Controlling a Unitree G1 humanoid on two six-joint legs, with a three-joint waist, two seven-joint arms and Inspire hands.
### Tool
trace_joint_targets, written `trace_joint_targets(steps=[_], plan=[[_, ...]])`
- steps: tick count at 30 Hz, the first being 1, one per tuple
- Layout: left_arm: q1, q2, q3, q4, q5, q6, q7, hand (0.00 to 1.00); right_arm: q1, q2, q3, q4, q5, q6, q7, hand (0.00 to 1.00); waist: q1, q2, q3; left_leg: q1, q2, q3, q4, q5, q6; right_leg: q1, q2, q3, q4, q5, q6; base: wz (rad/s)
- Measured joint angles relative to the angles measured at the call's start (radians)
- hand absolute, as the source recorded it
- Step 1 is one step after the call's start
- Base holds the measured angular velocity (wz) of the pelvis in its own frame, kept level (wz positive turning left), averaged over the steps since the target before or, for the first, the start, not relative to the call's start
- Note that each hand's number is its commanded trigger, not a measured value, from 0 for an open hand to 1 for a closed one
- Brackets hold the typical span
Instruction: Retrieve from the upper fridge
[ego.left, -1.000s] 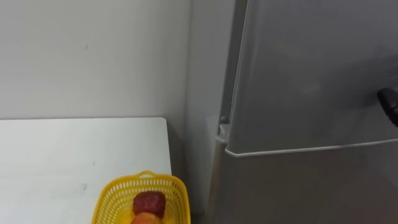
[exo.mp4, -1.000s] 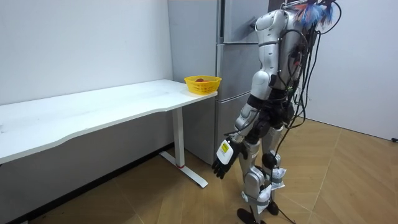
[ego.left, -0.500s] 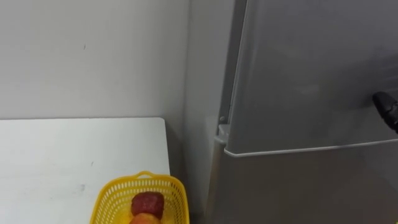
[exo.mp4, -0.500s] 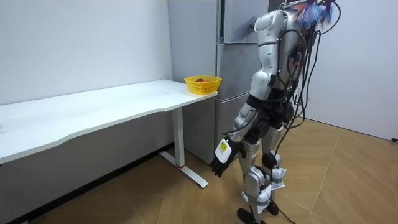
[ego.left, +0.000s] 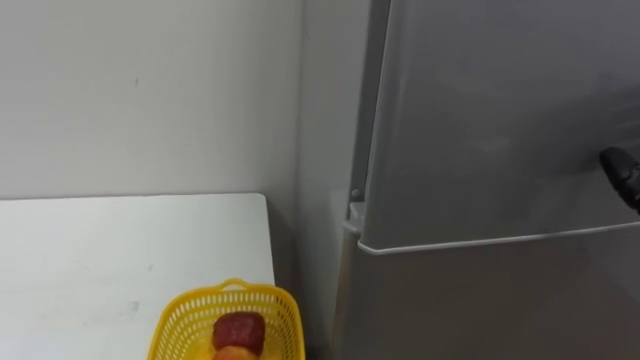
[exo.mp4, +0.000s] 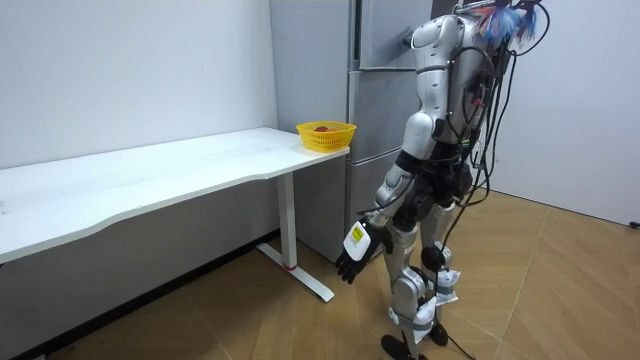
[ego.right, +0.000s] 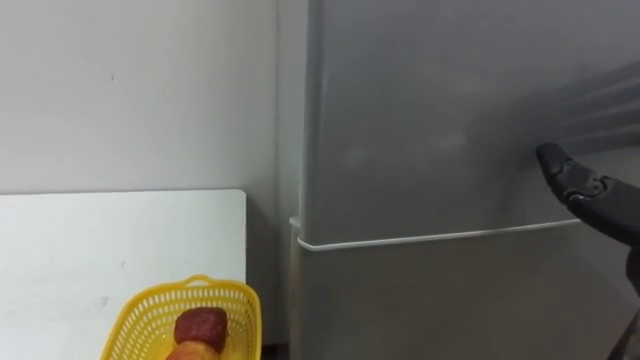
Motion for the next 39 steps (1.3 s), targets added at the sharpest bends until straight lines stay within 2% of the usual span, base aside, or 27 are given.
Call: trace_joint_targets(steps=[7,13,17,21,25,28,31,33,36,39], plan=[[0.006,0.000,0.004,-0.002,0.001,0.000,0.005,0.00,0.034,0.000,-0.012,0.041,0.001,0.004,-0.008,0.00,-0.004,-0.003,0.0000,-0.001,-0.001,0.000,-0.002,0.000,0.000,-0.001,0.000,0.002,-0.004,0.000,0.001,0.00],[0.018,-0.001,0.024,-0.027,0.001,0.001,0.004,0.00,0.105,0.000,-0.037,0.111,-0.047,0.009,-0.014,0.00,-0.008,-0.004,-0.0014,-0.001,-0.001,0.003,-0.008,0.000,0.000,0.001,0.003,0.008,-0.015,0.003,0.004,-0.01],[0.018,-0.002,0.019,-0.025,0.000,0.005,0.005,0.00,0.132,0.000,-0.034,0.198,-0.076,0.026,-0.058,0.00,-0.008,-0.002,-0.0004,0.001,0.000,0.021,-0.014,0.000,0.000,-0.003,0.006,0.022,-0.016,0.004,0.004,-0.07],[0.016,-0.002,0.020,-0.025,0.000,0.009,0.012,0.00,0.202,0.001,-0.032,0.233,-0.164,0.027,-0.100,0.00,-0.009,0.002,-0.0006,0.001,0.001,0.027,-0.016,0.000,0.000,-0.005,0.006,0.024,-0.018,0.003,0.004,-0.05],[0.016,-0.002,0.020,-0.028,-0.001,0.009,0.021,0.00,0.248,0.008,-0.029,0.270,-0.166,0.029,-0.122,0.00,-0.012,0.002,-0.0005,0.001,0.001,0.031,-0.017,0.000,0.000,-0.008,0.007,0.033,-0.018,0.003,0.004,-0.03],[0.018,-0.002,0.020,-0.036,0.000,0.009,0.027,0.00,0.278,0.027,-0.029,0.320,-0.234,0.029,-0.130,0.00,-0.013,0.002,-0.0013,0.002,0.001,0.028,-0.017,0.000,0.000,-0.005,0.008,0.032,-0.019,0.003,0.005,0.01],[0.018,-0.002,0.014,-0.036,0.001,0.010,0.028,0.00,0.289,0.076,-0.023,0.408,-0.375,0.029,-0.138,0.00,-0.024,0.005,-0.0027,0.002,0.001,0.028,-0.016,0.000,0.000,-0.003,0.007,0.028,-0.018,0.004,0.005,0.03],[0.014,-0.003,0.014,-0.036,0.000,0.010,0.028,0.00,0.324,0.083,0.024,0.482,-0.460,0.029,-0.139,0.00,-0.024,0.010,-0.0051,0.004,0.001,0.028,-0.016,0.000,0.000,-0.003,0.006,0.026,-0.016,0.005,0.005,0.00],[0.012,-0.004,0.010,-0.036,-0.004,0.011,0.027,0.00,0.338,0.093,0.091,0.612,-0.570,0.032,-0.103,0.00,-0.021,0.017,-0.0038,0.008,0.001,0.028,-0.017,0.000,0.001,-0.005,0.006,0.031,-0.017,0.004,0.005,-0.04],[0.013,0.000,-0.024,-0.024,-0.003,0.011,0.027,0.00,0.346,0.094,0.184,0.783,-0.598,0.043,-0.042,0.00,-0.017,0.020,-0.0041,0.020,0.001,0.029,-0.023,0.000,0.001,0.002,0.007,0.033,-0.017,0.003,0.005,-0.01]])
